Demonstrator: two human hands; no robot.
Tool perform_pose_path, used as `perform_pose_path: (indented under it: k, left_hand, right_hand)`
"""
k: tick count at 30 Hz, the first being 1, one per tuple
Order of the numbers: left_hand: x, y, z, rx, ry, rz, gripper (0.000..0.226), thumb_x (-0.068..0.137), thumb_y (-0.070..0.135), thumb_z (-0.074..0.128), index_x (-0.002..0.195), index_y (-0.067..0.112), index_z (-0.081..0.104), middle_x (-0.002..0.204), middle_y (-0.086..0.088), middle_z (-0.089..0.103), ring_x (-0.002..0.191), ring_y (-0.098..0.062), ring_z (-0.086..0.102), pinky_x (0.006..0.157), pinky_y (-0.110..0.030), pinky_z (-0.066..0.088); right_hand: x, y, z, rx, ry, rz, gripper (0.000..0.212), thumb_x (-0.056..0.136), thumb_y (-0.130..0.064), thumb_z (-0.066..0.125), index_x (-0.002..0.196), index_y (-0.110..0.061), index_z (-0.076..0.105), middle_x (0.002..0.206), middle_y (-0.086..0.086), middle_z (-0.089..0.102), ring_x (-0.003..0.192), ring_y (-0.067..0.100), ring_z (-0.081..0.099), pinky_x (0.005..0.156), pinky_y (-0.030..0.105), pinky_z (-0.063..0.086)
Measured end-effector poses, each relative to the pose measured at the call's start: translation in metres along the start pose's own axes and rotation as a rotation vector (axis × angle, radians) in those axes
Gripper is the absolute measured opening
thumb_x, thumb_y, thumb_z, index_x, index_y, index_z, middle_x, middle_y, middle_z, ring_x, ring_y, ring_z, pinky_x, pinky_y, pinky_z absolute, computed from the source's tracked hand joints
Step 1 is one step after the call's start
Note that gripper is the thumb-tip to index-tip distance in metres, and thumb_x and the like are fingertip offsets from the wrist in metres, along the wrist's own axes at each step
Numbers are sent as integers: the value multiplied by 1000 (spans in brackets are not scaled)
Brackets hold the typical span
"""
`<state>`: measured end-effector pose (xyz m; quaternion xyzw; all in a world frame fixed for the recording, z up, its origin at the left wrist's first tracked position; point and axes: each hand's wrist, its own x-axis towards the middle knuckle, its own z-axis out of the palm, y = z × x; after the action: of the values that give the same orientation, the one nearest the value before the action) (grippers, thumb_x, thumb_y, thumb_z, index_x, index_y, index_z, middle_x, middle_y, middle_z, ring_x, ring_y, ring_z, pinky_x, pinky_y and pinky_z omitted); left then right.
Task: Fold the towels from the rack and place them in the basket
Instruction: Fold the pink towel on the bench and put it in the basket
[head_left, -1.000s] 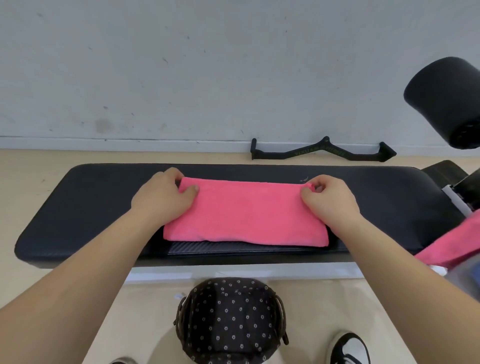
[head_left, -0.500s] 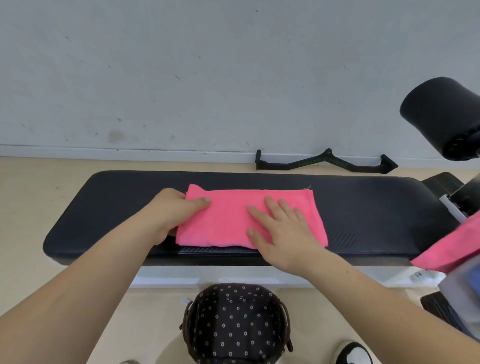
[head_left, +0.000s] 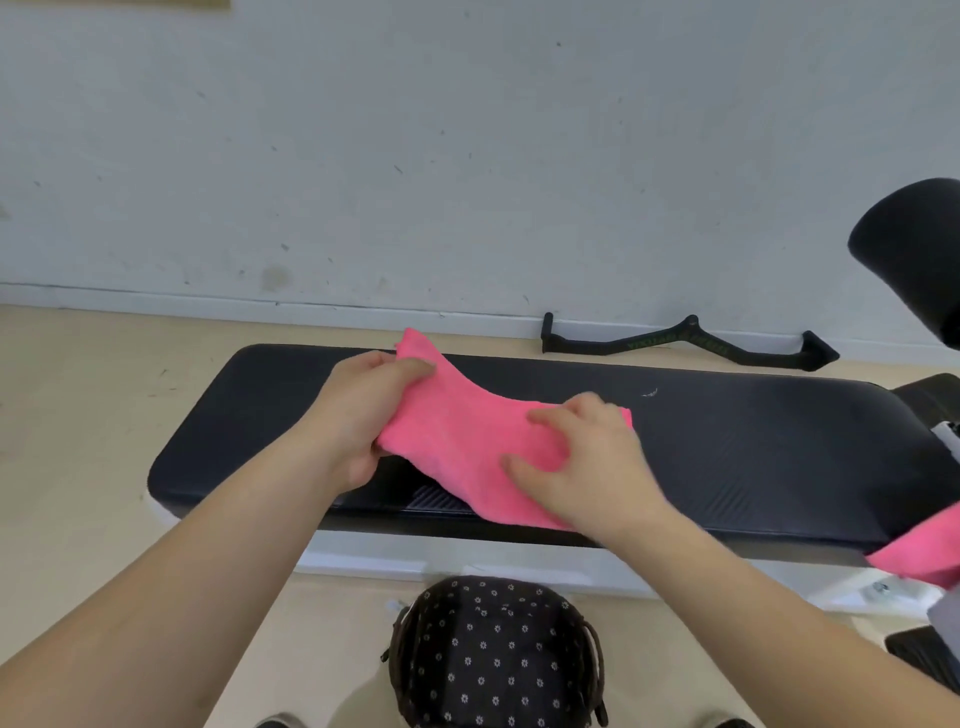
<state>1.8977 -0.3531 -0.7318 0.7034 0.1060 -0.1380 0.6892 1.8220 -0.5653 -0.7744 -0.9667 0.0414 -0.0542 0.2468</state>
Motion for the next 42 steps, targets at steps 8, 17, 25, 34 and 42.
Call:
perform_pose_path:
  k: [8,17,25,34,42]
  left_hand:
    - [-22,3,81,204,-181,85,13,92,9,64,104,9,61,66,-7,63,45,-19,60,44,-27,49]
    - [-22,-34,153,562,-405,157,5,101,25,61,98,24,58,83,-20,75,61,-25,70,71,-47,65]
    - [-5,-32,115,801,-101,467,27,94,21,60,121,24,64,82,8,68,82,-17,70,73,-30,55]
    - [-2,-43,85,978,-94,170,57,81,62,71,60,19,40,56,5,41,53,-18,43,53,-30,32]
    - [-7,-46,86,859,-151,244,31,90,40,70,89,20,46,87,3,56,70,-13,54,54,-30,42]
  right_hand:
    - [-2,67,-25,515,5,323,13,100,-30,60,98,-28,73,93,-9,70,87,9,65,73,25,49]
    - [0,79,-28,679,-6,372,47,106,-40,51,77,-4,60,65,3,56,54,11,50,50,20,45]
    - [7,80,-19,594,67,387,21,85,-34,80,80,-15,73,73,-2,73,69,13,69,66,39,60]
    - [7,76,-22,539,9,450,23,84,-29,67,83,-8,58,81,-2,64,79,21,64,71,46,54]
    - [-8,41,-20,-129,-36,-48,58,85,-61,63,137,-34,57,123,-4,44,117,20,45,94,37,48]
